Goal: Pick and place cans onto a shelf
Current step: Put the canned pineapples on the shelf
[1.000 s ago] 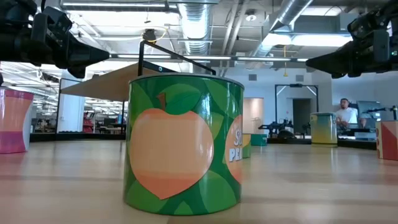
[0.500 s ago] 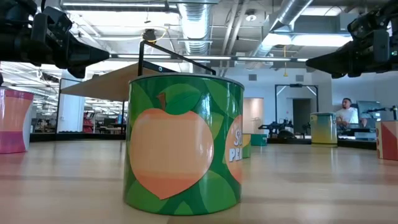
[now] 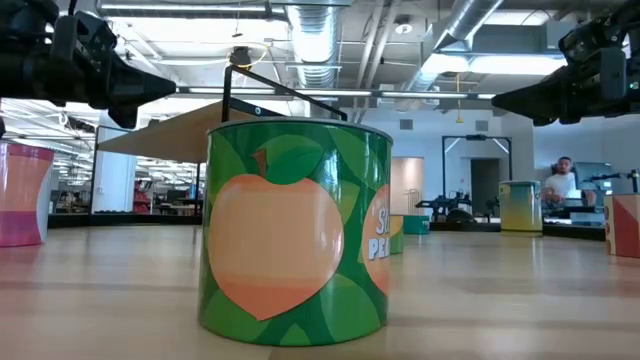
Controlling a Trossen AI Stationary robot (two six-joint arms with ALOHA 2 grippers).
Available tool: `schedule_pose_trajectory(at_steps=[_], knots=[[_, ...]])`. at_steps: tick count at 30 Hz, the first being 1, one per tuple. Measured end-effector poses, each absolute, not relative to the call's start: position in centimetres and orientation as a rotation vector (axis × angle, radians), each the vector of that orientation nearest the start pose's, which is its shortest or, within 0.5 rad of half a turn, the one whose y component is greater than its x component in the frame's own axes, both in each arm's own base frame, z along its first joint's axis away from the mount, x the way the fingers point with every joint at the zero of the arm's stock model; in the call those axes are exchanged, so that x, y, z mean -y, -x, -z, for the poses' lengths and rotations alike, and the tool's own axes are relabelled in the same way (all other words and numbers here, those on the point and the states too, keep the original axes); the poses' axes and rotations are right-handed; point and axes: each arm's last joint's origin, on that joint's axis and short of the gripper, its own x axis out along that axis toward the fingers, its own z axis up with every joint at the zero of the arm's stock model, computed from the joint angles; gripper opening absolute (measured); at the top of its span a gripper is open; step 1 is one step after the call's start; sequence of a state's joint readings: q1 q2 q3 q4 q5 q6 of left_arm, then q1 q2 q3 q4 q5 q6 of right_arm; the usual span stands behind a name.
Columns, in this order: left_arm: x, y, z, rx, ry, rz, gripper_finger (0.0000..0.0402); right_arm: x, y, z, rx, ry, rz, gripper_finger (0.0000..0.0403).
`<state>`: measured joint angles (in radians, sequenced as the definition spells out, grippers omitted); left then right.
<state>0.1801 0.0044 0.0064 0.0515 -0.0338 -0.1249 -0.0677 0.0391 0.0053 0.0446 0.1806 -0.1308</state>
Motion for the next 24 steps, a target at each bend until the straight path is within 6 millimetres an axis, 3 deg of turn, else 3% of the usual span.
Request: schedule_pose_trajectory(at_steps=[5, 10, 16, 24], knots=[[-1.6, -9.5, -17.9, 0.104, 0.134, -0.145, 0.0000, 1.2, -9.9, -16.7, -0.006, 0.129, 0.249, 0.0027], [-1.0, -8.9, -20.9, 0.134, 0.080, -0.046, 0.0000, 1.2, -9.9, -16.7, -0.005, 0.130, 0.249, 0.0027], [-0.8, -8.9, -23.6, 0.003, 0.086, -0.070, 0.0000, 1.2, -9.9, -16.7, -0.005, 0.129, 0.249, 0.0027], [-0.7, -10.3, -25.6, -0.262, 0.115, -0.155, 0.0000, 1.2, -9.9, -16.7, -0.005, 0.129, 0.249, 0.0028]])
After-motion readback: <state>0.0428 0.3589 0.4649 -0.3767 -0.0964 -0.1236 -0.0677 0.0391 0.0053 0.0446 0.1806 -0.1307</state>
